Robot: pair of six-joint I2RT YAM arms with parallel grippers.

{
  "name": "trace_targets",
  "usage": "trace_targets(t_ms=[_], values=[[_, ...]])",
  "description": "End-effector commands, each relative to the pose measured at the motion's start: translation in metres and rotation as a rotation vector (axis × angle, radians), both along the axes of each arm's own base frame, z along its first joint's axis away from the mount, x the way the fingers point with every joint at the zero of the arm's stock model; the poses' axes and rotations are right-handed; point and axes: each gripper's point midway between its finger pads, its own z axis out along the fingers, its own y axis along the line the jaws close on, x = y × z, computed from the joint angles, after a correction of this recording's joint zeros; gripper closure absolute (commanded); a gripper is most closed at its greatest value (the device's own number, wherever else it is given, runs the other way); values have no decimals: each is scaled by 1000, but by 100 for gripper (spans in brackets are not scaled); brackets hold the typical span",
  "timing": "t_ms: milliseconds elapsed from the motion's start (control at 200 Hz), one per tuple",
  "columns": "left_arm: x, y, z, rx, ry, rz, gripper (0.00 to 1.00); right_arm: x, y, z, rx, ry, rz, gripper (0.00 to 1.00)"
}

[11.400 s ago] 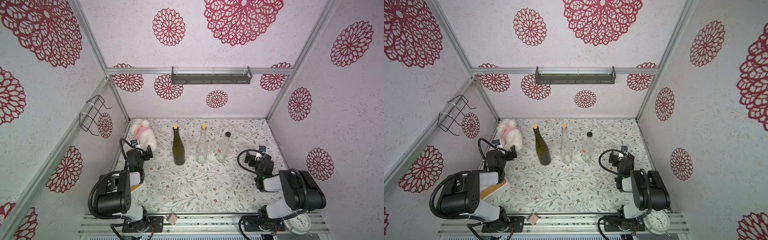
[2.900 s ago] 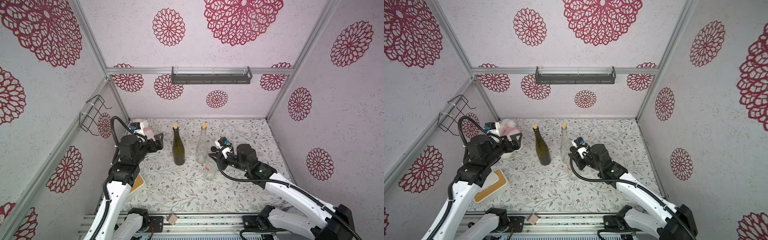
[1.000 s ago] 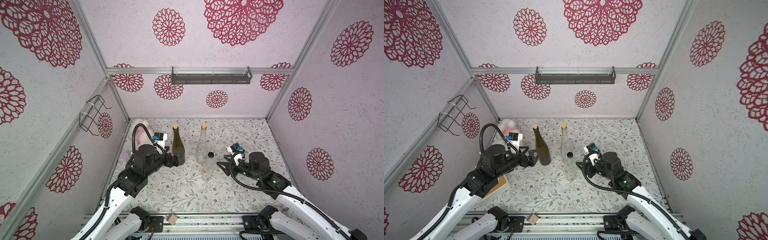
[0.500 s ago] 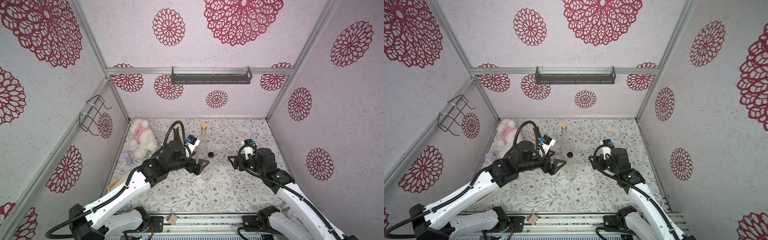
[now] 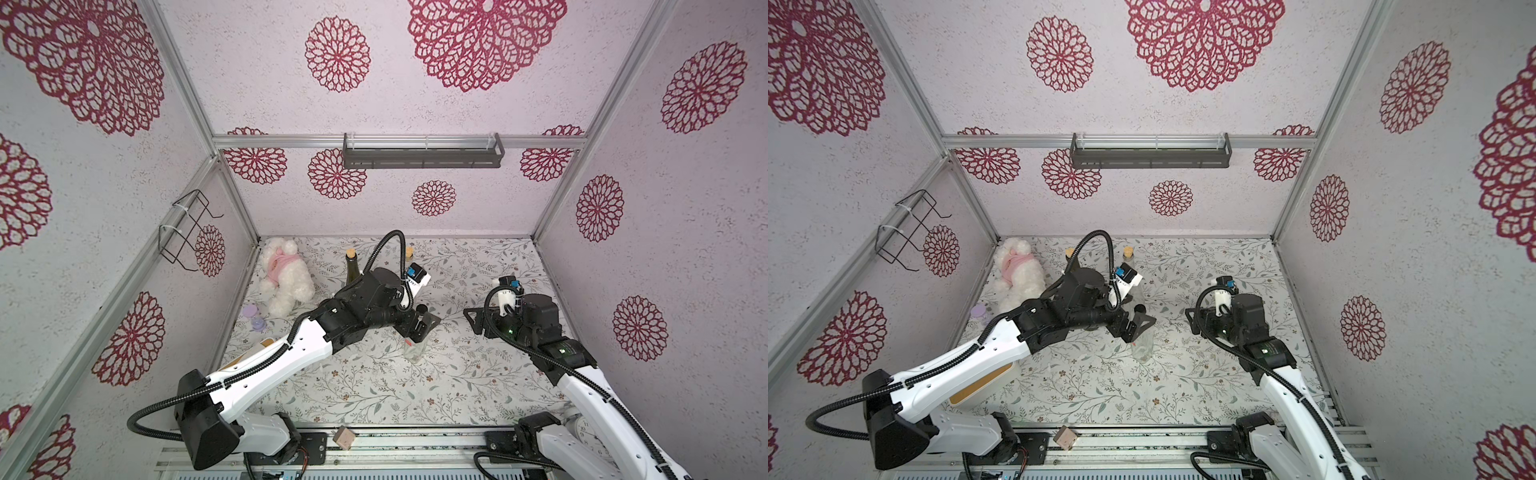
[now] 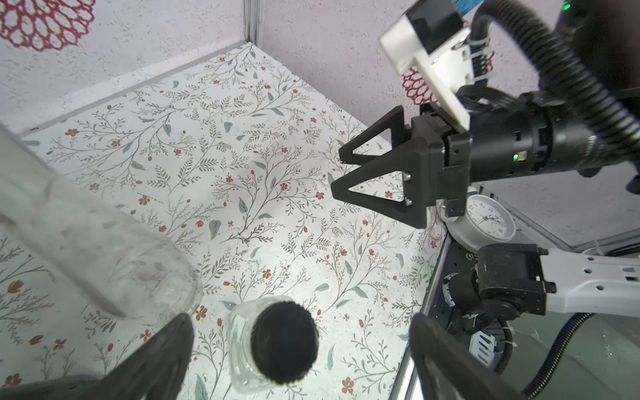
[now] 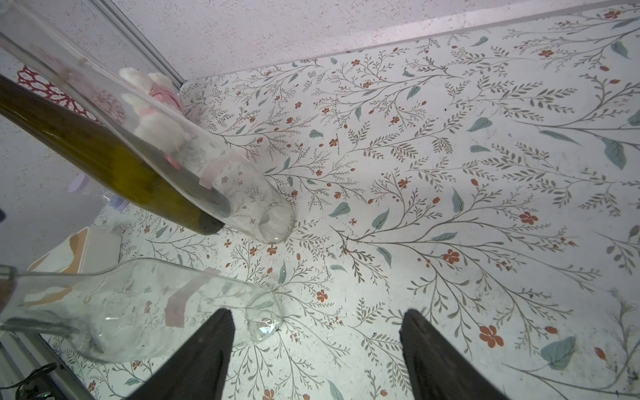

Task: Remove the label from the bottle
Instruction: Adjust the bottle at the center of the board.

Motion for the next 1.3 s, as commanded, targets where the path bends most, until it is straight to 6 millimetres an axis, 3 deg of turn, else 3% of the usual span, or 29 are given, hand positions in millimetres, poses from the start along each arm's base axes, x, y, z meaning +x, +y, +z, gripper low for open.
trace_targets(t_ms=[0,480,801,1296], values=[[7,3,-2,66,-19,27,1,-1,-2,6,12,-15,-7,21],[14,-1,-28,238,25,51,17,-4,-5,0,4,-6,-11,21],[13,1,-31,274,39,53,38,-4,-6,-3,-7,-5,-9,21],[13,2,-30,300,29,37,54,-2,-4,-3,-8,-1,3,22]])
